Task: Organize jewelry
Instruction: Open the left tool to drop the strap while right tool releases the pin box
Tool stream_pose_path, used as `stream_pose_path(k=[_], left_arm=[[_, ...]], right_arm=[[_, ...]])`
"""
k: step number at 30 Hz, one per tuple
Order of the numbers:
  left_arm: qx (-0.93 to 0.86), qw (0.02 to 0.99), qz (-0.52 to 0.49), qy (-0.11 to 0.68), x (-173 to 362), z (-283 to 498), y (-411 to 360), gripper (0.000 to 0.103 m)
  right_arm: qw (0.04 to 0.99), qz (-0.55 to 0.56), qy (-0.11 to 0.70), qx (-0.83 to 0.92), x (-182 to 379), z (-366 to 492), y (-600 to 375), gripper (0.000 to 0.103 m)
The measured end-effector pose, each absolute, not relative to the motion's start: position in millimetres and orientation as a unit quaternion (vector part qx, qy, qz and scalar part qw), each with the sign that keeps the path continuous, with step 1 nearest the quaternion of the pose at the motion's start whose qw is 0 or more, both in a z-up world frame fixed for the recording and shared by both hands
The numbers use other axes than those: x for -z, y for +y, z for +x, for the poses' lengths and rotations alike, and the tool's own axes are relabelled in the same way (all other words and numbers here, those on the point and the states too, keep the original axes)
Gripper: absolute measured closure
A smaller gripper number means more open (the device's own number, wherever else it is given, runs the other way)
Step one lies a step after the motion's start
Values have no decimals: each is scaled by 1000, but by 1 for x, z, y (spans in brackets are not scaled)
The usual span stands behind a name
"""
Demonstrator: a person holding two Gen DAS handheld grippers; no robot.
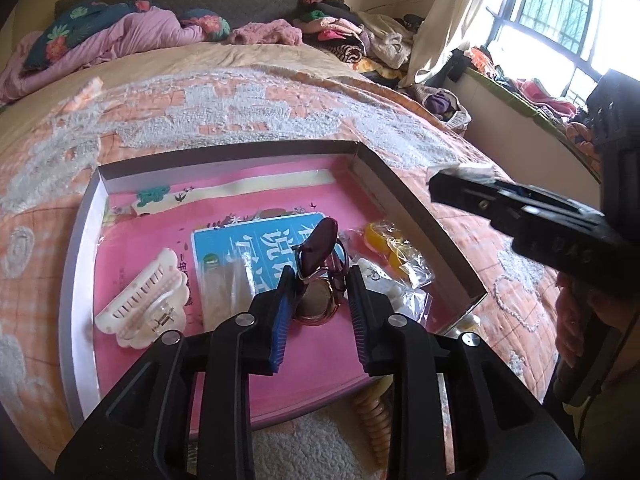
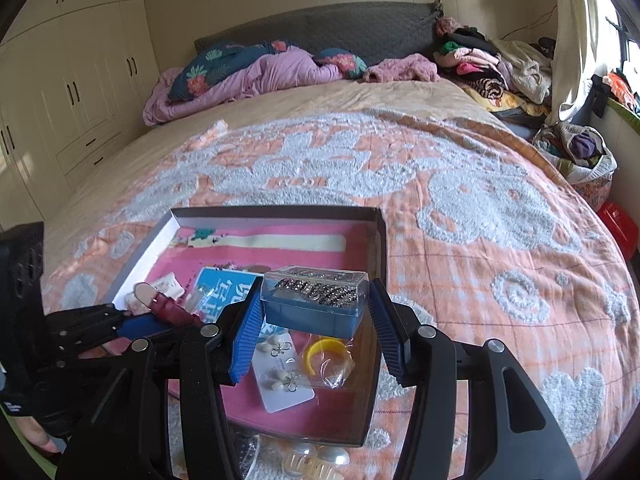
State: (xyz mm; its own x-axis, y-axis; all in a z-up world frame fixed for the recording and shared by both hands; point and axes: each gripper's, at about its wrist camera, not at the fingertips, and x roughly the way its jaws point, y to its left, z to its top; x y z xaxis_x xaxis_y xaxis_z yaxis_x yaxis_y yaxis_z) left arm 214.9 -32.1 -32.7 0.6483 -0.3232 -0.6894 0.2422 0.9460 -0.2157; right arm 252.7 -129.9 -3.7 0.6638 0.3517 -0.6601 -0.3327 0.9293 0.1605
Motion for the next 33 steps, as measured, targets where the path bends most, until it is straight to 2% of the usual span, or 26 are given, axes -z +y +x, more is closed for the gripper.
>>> stream_pose_path(k=[9, 17, 20, 25, 28, 33], left_arm=[[139, 904, -64, 399, 36, 215, -17, 76], [122, 907, -76, 395, 34, 216, -5, 63], [119, 908, -78, 394, 32, 216, -3, 63], [114, 910, -81, 391, 29, 216, 2, 63], [109, 911, -83, 389, 28, 215, 4, 56], [103, 915, -86, 381, 24, 214, 9, 55]], right_arm=[[899, 15, 395, -190, 25, 266, -125, 53], [893, 21, 407, -189, 36, 265, -124, 52], [895, 25, 405, -187, 35, 263, -126, 47], [903, 42, 388, -179, 25, 253, -134, 30], [909, 54, 375, -172, 17, 246, -142, 21], [915, 68, 361, -165, 5, 238, -152, 17]])
